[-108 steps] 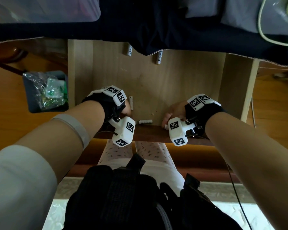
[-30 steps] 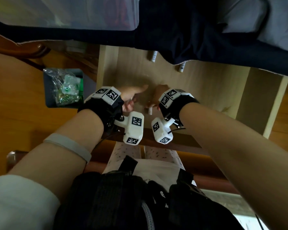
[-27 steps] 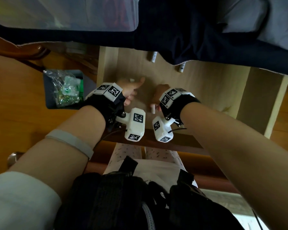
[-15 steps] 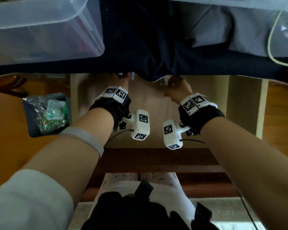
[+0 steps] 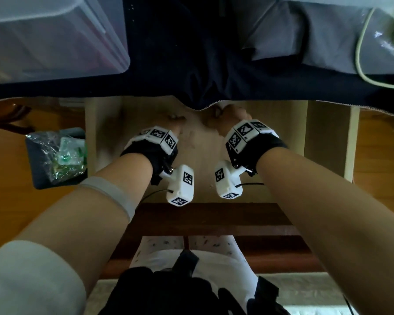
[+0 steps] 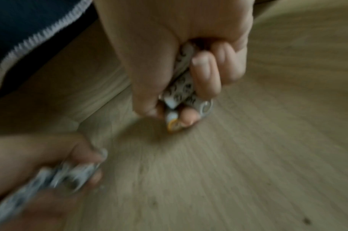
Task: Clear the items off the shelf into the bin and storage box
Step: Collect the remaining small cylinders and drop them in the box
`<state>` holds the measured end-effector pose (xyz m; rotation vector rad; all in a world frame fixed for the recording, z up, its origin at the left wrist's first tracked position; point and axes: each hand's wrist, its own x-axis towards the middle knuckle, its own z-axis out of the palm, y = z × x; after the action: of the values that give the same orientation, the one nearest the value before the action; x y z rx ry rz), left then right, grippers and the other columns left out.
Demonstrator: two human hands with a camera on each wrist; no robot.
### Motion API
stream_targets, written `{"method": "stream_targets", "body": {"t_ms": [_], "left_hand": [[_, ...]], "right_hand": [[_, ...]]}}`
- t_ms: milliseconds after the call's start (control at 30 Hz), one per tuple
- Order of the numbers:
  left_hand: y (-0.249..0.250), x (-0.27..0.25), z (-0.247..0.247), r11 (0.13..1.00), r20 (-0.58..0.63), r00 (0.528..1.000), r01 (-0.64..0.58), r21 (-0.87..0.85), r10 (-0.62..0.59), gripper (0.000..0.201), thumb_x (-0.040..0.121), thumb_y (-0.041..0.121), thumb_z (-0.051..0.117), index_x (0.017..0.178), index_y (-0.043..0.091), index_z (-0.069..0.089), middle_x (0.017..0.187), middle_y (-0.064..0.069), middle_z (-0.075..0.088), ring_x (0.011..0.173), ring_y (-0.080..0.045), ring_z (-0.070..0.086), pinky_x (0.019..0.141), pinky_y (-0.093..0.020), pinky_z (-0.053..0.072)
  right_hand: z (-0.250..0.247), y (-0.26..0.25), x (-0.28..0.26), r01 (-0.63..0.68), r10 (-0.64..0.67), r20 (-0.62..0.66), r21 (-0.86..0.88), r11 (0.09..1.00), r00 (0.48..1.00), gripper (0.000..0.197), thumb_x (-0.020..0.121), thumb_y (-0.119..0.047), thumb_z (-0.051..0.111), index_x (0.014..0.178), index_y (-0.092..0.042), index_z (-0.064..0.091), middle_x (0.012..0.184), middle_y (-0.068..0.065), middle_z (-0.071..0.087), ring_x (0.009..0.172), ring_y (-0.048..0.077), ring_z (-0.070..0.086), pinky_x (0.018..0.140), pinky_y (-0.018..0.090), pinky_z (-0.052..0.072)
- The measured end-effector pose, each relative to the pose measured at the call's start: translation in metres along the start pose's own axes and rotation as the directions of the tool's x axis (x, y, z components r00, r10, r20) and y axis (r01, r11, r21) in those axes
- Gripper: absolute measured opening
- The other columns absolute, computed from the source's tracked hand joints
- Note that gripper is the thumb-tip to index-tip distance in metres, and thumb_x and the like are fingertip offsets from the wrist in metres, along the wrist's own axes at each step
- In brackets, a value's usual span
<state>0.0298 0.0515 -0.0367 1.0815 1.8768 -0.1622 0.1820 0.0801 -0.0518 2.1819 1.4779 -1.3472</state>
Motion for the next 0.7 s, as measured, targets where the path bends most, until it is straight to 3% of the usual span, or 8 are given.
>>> {"method": "stream_targets", "body": {"t_ms": [67,167,233,367,467,533,600,700], "left_hand": [[-0.002,-0.017,-0.001,0.990,0.087,0.995,0.061,-0.127,-0.050,0.024,0.082,0.037,0.049,0.083,0.016,0.062,0.104,-0.012,0.065,0.079,-0.026,0.060,0.076,-0.034,0.048],[0.005,-0.050,-0.008,0.971,0.238,0.971,0.087,-0.222,-0.032,0.018,0.083,0.032,0.053,0.078,0.015,0.054,0.072,-0.005,0.052,0.055,-0.015,0.043,0.049,-0.021,0.033],[0.012,-0.074,-0.020,0.982,0.356,0.934,0.065,-0.175,0.001,0.012,0.082,0.029,0.053,0.078,0.017,0.052,0.062,0.000,0.045,0.050,-0.013,0.038,0.045,-0.018,0.026],[0.027,-0.114,-0.063,0.992,0.520,0.850,-0.021,-0.124,0.083,0.028,0.084,0.028,0.050,0.059,0.017,0.045,0.044,0.007,0.045,0.034,-0.006,0.037,0.036,-0.015,0.021],[0.037,-0.141,-0.105,0.976,0.410,0.895,-0.107,-0.189,0.177,0.028,0.090,0.017,0.045,0.062,0.015,0.044,0.048,0.004,0.048,0.040,-0.007,0.042,0.030,-0.014,0.029],[0.037,-0.160,-0.138,0.940,0.340,0.902,-0.161,-0.302,0.264,0.025,0.086,0.013,0.047,0.061,0.013,0.045,0.043,0.003,0.051,0.037,-0.007,0.044,0.030,-0.014,0.031],[0.031,-0.177,-0.173,0.839,0.327,0.862,-0.184,-0.512,0.388,0.018,0.078,0.014,0.048,0.061,0.008,0.045,0.040,0.002,0.050,0.031,-0.006,0.041,0.029,-0.012,0.023],[0.018,-0.191,-0.220,0.664,0.182,0.865,-0.207,-0.719,0.467,0.011,0.074,0.013,0.047,0.068,0.011,0.056,0.045,0.001,0.052,0.034,-0.006,0.043,0.034,-0.014,0.021]], "right_hand": [[-0.005,0.004,-0.020,-0.069,0.053,0.166,0.095,0.993,0.985,0.038,0.070,-0.045,0.050,0.083,-0.011,0.060,0.074,0.007,0.064,0.057,0.020,0.058,0.059,0.025,0.044],[-0.021,0.000,-0.051,-0.160,0.028,0.379,0.321,0.934,0.925,0.026,0.080,-0.022,0.050,0.057,-0.011,0.047,0.046,0.004,0.050,0.021,0.009,0.035,0.032,0.008,0.026],[-0.033,-0.006,-0.071,-0.142,-0.067,0.505,0.364,0.920,0.860,0.033,0.081,-0.020,0.048,0.049,-0.015,0.041,0.036,0.000,0.041,0.020,0.009,0.026,0.031,0.009,0.017],[-0.078,-0.057,-0.115,0.140,-0.197,0.571,0.144,0.980,0.797,0.038,0.081,-0.023,0.048,0.043,-0.017,0.045,0.039,0.001,0.042,0.027,0.011,0.023,0.034,0.014,0.016],[-0.117,-0.104,-0.148,0.320,-0.303,0.558,0.070,0.945,0.772,0.038,0.080,-0.023,0.049,0.043,-0.014,0.047,0.037,0.003,0.046,0.027,0.013,0.025,0.034,0.016,0.019],[-0.137,-0.134,-0.168,0.372,-0.398,0.569,0.169,0.913,0.720,0.033,0.080,-0.018,0.046,0.048,-0.011,0.041,0.036,0.004,0.043,0.027,0.013,0.027,0.030,0.014,0.019],[-0.148,-0.166,-0.188,0.433,-0.511,0.556,0.277,0.858,0.656,0.030,0.084,-0.011,0.037,0.054,-0.010,0.035,0.034,0.004,0.043,0.024,0.010,0.030,0.027,0.010,0.019],[-0.151,-0.208,-0.203,0.463,-0.663,0.490,0.476,0.748,0.567,0.025,0.084,-0.010,0.033,0.060,-0.010,0.035,0.037,0.005,0.045,0.025,0.008,0.038,0.028,0.008,0.023]]}}
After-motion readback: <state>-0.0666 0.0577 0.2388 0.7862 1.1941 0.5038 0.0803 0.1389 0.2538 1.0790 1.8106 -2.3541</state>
